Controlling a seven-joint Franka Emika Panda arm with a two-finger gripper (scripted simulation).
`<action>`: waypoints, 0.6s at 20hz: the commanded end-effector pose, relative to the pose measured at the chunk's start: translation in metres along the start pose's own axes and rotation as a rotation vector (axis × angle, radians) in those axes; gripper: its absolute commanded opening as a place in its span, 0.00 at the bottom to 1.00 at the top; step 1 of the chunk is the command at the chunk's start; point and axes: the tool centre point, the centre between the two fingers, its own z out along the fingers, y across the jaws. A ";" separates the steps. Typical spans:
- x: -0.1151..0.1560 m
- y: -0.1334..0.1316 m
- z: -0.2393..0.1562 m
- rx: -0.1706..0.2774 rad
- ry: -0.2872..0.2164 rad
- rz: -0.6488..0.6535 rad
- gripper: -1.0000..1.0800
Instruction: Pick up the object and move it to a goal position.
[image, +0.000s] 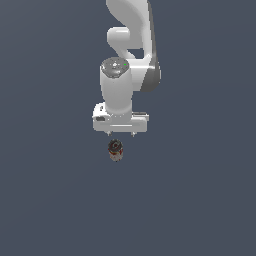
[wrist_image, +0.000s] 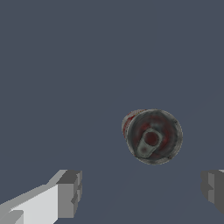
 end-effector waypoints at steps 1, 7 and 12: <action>0.000 0.000 0.000 0.000 0.000 0.000 0.96; 0.001 0.008 -0.013 -0.012 0.008 -0.011 0.96; 0.001 0.012 -0.019 -0.017 0.011 -0.021 0.96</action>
